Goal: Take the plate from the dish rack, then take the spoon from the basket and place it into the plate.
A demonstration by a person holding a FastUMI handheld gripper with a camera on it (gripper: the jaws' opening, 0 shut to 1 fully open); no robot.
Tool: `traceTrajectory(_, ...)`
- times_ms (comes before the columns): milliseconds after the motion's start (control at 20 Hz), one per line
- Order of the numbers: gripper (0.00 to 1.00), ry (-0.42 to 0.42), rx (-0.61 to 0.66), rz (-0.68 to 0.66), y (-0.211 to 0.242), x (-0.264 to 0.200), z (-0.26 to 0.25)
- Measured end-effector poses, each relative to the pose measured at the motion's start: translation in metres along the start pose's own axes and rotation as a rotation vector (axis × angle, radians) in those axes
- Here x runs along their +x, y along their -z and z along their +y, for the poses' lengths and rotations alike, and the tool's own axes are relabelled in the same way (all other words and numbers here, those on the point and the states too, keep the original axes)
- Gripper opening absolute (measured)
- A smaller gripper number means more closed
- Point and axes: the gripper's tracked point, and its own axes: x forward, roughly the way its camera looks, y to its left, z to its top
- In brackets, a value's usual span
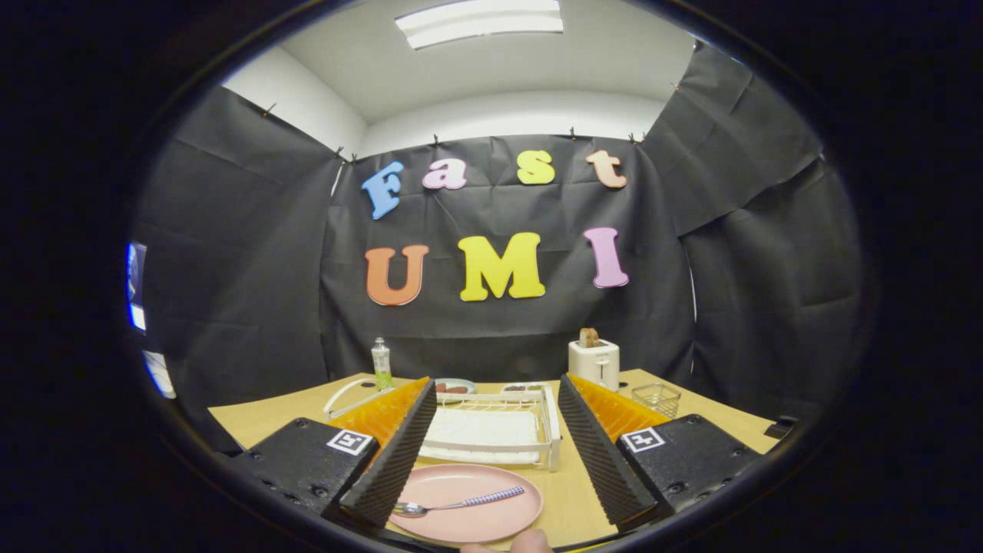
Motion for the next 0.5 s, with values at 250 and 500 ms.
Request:
traceTrajectory(250, 1.00, -0.002, -0.004, 0.004, 0.0008, 0.0013, 0.0034)
traceTrajectory(500, 1.00, -0.007, -0.006, 0.002, 0.0004, 0.0030, 0.0087)
